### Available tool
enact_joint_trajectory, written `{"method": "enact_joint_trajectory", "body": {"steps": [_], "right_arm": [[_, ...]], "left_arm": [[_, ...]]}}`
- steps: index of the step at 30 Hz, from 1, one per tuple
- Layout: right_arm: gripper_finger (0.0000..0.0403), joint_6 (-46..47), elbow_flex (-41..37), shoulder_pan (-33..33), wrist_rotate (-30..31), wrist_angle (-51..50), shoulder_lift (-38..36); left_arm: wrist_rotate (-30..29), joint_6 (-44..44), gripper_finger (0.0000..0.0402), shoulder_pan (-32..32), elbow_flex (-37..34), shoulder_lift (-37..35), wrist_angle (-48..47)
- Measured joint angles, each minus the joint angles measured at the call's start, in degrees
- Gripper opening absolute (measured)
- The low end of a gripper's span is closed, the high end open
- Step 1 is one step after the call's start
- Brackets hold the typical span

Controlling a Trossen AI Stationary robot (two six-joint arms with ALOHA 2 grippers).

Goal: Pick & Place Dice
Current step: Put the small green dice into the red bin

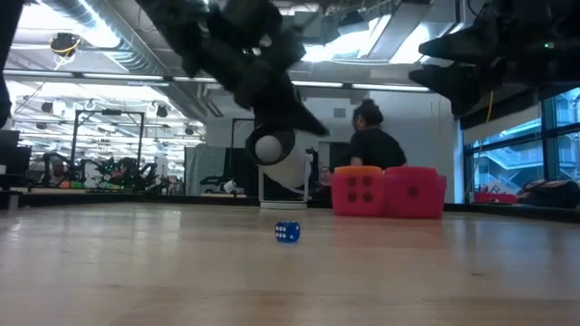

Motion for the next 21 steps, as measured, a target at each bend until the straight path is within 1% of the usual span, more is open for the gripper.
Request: {"method": "enact_joint_trajectory", "body": {"steps": [4, 8, 12, 16, 21], "right_arm": [[0.0274, 1.75, 1.55, -1.63, -0.17, -0.47, 0.13], [0.0274, 5.78, 4.90, -4.66, -5.03, -3.11, 1.86], [0.0274, 9.71, 9.16, -8.27, -10.48, -5.66, 6.13], [0.0274, 10.05, 12.36, -11.74, -16.30, -5.76, 12.03], [0.0274, 13.47, 16.79, -16.58, -24.68, -3.88, 20.62]], "left_arm": [[-6.20, 4.26, 0.0031, -0.87, 0.00, -5.85, -3.07], [-12.99, 8.75, 0.0031, -2.29, 0.04, -9.90, -3.84], [-19.37, 13.88, 0.0031, -4.42, 0.04, -10.67, -3.66], [-25.32, 17.92, 0.0031, -6.67, 0.04, -10.17, -3.30], [-31.27, 21.33, 0.0031, -8.94, 0.04, -10.09, -3.37]]}}
